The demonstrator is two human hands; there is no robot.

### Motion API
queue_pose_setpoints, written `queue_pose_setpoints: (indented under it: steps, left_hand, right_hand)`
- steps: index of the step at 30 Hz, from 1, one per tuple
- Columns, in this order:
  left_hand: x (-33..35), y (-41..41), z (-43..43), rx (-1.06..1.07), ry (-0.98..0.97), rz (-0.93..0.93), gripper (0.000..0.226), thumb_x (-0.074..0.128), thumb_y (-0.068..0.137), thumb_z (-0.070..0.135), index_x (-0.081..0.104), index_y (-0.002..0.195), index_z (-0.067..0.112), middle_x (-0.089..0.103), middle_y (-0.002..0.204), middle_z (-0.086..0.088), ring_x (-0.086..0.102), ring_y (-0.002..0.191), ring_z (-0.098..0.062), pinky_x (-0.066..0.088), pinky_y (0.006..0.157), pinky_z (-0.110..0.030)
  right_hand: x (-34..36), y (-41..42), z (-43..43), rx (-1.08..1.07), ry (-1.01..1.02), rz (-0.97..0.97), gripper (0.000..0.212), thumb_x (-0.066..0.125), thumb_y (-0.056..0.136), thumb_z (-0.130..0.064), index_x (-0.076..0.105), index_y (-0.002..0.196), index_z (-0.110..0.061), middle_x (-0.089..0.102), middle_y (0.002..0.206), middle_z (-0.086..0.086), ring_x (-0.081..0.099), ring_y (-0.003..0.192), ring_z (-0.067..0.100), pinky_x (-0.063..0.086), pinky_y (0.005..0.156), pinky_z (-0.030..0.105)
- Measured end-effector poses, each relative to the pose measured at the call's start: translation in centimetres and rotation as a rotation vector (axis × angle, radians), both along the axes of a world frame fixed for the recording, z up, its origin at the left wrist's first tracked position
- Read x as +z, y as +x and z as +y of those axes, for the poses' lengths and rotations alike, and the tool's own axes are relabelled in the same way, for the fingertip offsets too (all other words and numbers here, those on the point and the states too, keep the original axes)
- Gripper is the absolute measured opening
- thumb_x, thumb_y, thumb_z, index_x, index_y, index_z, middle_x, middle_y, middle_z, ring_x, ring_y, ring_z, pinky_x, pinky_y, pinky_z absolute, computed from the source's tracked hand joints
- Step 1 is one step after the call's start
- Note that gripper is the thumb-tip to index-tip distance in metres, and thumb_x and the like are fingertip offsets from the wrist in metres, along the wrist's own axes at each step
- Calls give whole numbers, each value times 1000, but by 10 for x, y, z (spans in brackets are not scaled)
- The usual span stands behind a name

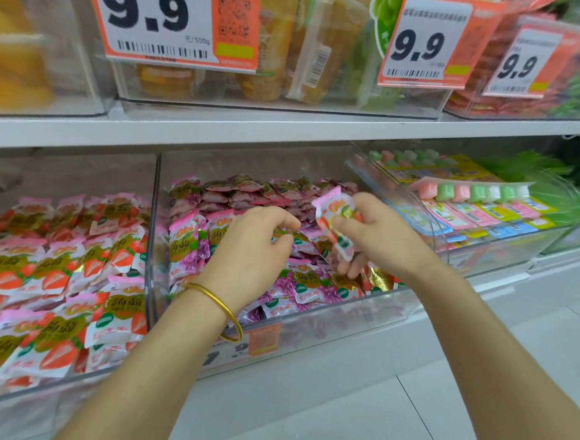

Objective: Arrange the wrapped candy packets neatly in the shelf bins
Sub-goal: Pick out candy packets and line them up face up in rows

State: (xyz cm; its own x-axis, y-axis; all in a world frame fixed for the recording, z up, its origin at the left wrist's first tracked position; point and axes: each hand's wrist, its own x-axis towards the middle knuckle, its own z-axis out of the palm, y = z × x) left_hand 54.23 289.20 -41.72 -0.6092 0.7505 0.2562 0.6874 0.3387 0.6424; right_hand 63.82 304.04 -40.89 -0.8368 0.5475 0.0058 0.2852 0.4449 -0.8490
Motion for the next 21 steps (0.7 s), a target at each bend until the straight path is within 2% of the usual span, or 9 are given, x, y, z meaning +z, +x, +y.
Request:
queue_pose_setpoints:
  steps: [2, 3, 6, 8, 10, 13, 17, 19, 21]
  left_hand:
    - [2, 3, 3, -24, 68, -191, 23, 47, 95, 15, 59, 114, 16, 62, 112, 0, 60, 97, -11, 47, 80, -18]
    - [3, 6, 5, -50, 117, -370, 20, 45, 96, 16, 58, 112, 13, 64, 108, -5, 64, 92, -13, 53, 75, -20]
    - [10, 14, 8, -120, 298, -990, 25, 38, 100, 24, 54, 104, 6, 67, 97, -22, 69, 88, -25, 58, 76, -31]
    - [11, 14, 7, -133, 358, -1201, 35, 37, 99, 33, 53, 109, 3, 69, 92, -24, 70, 87, -30, 58, 78, -35]
    - [12, 14, 6, -169, 368, -1276, 42, 36, 97, 39, 57, 105, 3, 70, 87, -21, 70, 86, -30, 58, 78, -35]
    - [9, 14, 6, -193, 371, -1262, 43, 36, 97, 42, 62, 101, 8, 69, 75, -13, 68, 82, -27, 57, 79, -36]
    - [7, 12, 8, -99, 470, -1259, 29, 49, 94, 27, 61, 105, 3, 69, 85, -12, 66, 77, -20, 59, 67, -31]
    - [6, 10, 7, -78, 488, -1220, 23, 52, 92, 15, 60, 108, 1, 68, 91, -13, 65, 73, -16, 59, 67, -27]
    - [4, 8, 5, -54, 494, -1145, 17, 54, 91, 7, 61, 105, 5, 68, 87, -9, 65, 65, -12, 58, 63, -24]
  right_hand:
    - [10, 2, -5, 4, -140, 219, 4, 46, 97, -13, 44, 94, -12, 62, 68, 21, 59, 49, 32, 46, 46, 36]
    - [12, 2, -8, 21, -203, 292, 2, 44, 97, -11, 44, 95, -10, 61, 68, 20, 57, 47, 29, 44, 43, 33]
    - [12, 0, -14, 74, -353, 387, 4, 43, 96, -10, 47, 96, -8, 63, 70, 19, 54, 43, 24, 39, 38, 25]
    - [9, -2, -15, 103, -420, 408, 7, 42, 96, -10, 48, 94, -9, 63, 70, 19, 51, 41, 24, 36, 37, 23]
    - [7, -4, -17, 146, -511, 424, 10, 39, 96, -10, 48, 93, -8, 63, 72, 20, 49, 39, 22, 34, 37, 22]
    - [7, -6, -23, 205, -661, 436, 15, 36, 95, -11, 48, 86, -8, 61, 78, 20, 46, 36, 19, 32, 38, 22]
    - [16, -7, -28, 109, -861, 553, 24, 35, 94, -15, 47, 75, -7, 50, 68, 11, 45, 38, 14, 37, 36, 20]
    - [18, -5, -25, -7, -823, 578, 22, 41, 93, -14, 51, 76, -6, 54, 59, 7, 53, 43, 16, 43, 40, 21]
    - [16, -4, -22, -82, -645, 549, 19, 51, 90, -12, 57, 72, -10, 59, 56, 3, 59, 50, 16, 48, 48, 25]
